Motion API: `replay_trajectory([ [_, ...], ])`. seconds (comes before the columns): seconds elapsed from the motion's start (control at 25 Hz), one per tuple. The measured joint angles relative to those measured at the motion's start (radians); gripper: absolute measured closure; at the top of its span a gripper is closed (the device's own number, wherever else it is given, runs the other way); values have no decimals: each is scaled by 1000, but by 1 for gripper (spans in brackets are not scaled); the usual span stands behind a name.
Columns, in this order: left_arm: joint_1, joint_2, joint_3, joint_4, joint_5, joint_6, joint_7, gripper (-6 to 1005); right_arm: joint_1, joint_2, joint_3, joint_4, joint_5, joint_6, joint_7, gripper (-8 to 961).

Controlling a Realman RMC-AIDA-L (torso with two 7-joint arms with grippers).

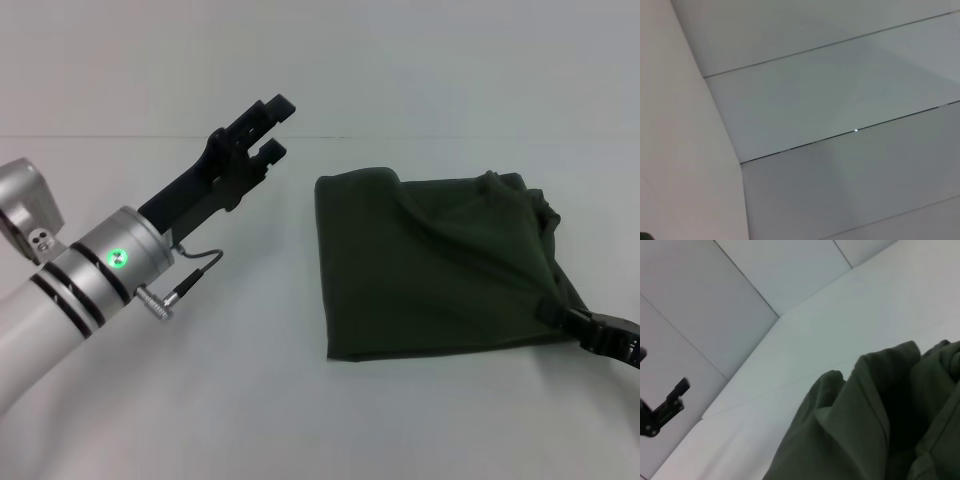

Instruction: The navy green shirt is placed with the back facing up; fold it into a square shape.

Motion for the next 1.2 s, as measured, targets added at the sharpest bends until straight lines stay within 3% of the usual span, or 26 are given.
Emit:
replay_trajectory([
  [0.2, 27, 10, 21, 6, 8, 10, -3, 238, -1, 0, 0, 2, 2, 7, 35, 938],
  [0.4, 51, 43, 93, 33, 9, 48, -1, 234, -13, -12, 16, 2, 4, -7, 58, 931],
  [0.64, 76, 100, 200, 51, 11, 76, 6, 179, -28, -40, 69, -10, 4, -58, 130, 710],
  [0.76, 94, 116, 221, 64, 24, 96, 7, 166, -7, -67, 74, -49, 3, -72, 260, 562],
  [0.88, 109, 132, 226, 77, 59, 123, 7, 166, 18, -79, 63, -82, -3, -76, 337, 433],
  [1.0, 119, 138, 224, 80, 84, 140, 7, 166, 66, -97, 23, -136, -18, -75, 459, 314],
  [1.2, 130, 138, 226, 93, 106, 157, 21, 166, 201, -147, -36, -163, -139, -40, 681, 162],
])
